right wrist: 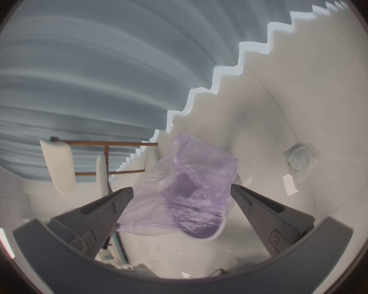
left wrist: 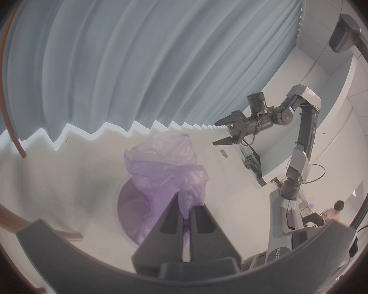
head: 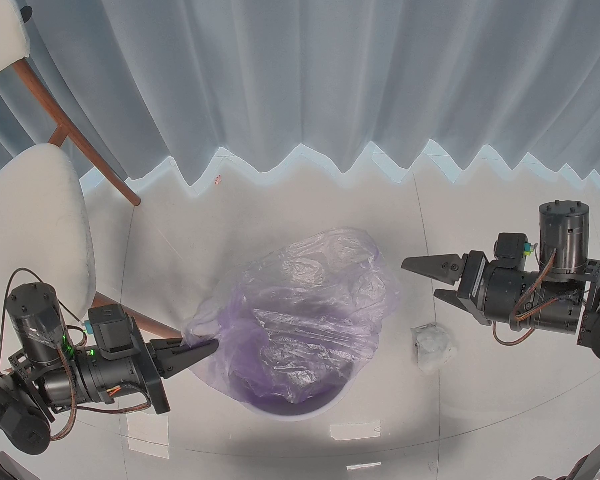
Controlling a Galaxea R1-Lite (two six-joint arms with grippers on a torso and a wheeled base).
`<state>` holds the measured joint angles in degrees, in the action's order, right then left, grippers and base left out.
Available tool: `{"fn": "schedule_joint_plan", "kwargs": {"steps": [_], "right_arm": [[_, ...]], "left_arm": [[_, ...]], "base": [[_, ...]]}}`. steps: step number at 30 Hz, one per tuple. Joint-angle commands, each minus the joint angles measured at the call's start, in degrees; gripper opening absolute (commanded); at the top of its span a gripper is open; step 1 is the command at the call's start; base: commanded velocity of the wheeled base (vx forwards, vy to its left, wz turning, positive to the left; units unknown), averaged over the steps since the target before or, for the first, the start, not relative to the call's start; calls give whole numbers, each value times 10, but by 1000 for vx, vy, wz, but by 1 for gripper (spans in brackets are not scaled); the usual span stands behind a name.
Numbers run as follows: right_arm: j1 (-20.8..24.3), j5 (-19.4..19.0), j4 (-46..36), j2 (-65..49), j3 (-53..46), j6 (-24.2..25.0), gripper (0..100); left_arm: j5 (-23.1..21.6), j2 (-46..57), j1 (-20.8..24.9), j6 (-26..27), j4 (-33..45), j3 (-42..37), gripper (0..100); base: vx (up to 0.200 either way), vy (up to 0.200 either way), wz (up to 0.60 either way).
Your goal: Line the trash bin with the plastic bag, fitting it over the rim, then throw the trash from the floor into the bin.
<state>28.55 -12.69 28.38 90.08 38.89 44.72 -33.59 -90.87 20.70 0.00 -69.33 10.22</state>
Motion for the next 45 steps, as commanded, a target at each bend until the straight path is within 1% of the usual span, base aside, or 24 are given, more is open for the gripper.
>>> {"fn": "schedule_joint_plan", "kwargs": {"steps": [1,2,3,4,6,7,8,9,11,13,15,21,23,29,33,38,41,45], "right_arm": [[-2,9,-81,-15,64,-80,100],[-2,9,-81,-15,64,-80,100],[0,13,-102,-10,80,-153,100],[2,14,-103,-10,80,-165,100],[5,14,-103,0,82,-205,100],[5,14,-103,2,83,-210,100],[12,21,-100,14,88,-233,100],[14,30,-98,23,93,-240,100],[19,65,-97,42,98,-249,100],[27,87,-91,55,102,-253,100],[29,100,-75,72,109,-255,100],[31,101,-52,112,142,-255,100],[31,109,-51,131,155,-255,100],[32,110,-46,144,160,-256,100],[23,110,-44,164,174,-255,100],[20,110,-44,175,174,-256,100],[19,110,-41,183,179,-256,100],[14,111,-16,202,191,-256,100]], "left_arm": [[-3,4,25,0,-1,-16,0],[-3,4,25,0,-1,-16,0],[-3,16,41,-5,-5,-18,0],[-3,17,43,-5,-5,-19,0],[-3,18,43,-4,-6,-24,0],[-3,18,43,-4,-6,-24,0],[-3,18,45,-4,-6,-25,0],[-3,18,46,-4,-6,-25,0],[-3,21,51,-4,-7,-23,0],[-3,28,54,-5,-12,-24,0],[-3,35,60,-6,-15,-24,0],[-2,45,80,-7,-14,-31,0],[0,46,91,-6,-15,-33,0],[0,50,92,-6,-15,-34,0],[0,68,94,-7,-15,-34,0],[3,81,108,-6,-14,-36,0],[3,90,108,-6,-14,-38,0],[4,99,112,-6,-12,-41,0]], "base": [[0,0,0],[0,0,0],[0,0,0],[0,0,0],[0,0,0],[0,0,0],[0,0,0],[0,0,0],[0,0,0],[0,0,0],[0,0,0],[0,0,0],[0,0,0],[0,0,0],[0,0,0],[0,0,0],[0,0,0],[0,0,0]]}}
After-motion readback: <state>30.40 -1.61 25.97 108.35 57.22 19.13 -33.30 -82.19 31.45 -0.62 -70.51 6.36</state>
